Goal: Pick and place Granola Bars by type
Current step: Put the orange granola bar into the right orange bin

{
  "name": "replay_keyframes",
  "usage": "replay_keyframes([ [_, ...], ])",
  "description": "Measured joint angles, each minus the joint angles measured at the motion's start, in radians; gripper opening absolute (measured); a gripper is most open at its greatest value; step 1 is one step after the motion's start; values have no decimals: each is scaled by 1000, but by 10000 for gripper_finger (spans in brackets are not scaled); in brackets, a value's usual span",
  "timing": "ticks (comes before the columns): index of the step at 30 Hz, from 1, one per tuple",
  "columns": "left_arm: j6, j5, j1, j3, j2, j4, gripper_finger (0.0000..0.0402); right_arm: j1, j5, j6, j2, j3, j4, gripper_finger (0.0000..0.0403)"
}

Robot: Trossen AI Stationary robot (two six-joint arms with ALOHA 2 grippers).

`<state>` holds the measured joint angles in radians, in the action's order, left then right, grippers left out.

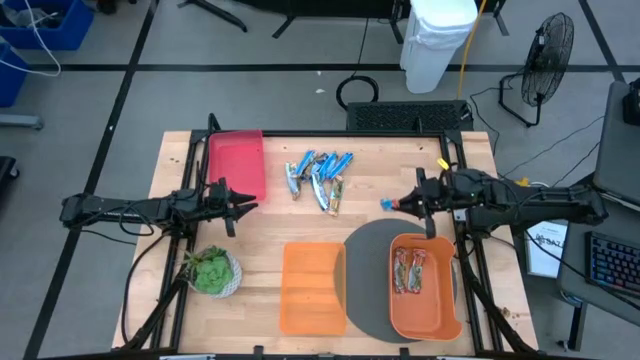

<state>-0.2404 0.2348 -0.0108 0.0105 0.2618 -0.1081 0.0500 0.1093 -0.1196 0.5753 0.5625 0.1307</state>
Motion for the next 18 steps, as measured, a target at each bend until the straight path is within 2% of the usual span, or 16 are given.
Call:
replay_keyframes([
  [14, 0, 0, 0, 0, 0, 0, 118, -13, 0, -23, -1, 0, -5, 4],
  [16, 0, 0, 0, 0, 0, 0, 118, -12, 38, -51, -1, 0, -34, 4],
  [18, 0, 0, 0, 0, 0, 0, 118, -13, 129, -67, -1, 0, -89, 4],
])
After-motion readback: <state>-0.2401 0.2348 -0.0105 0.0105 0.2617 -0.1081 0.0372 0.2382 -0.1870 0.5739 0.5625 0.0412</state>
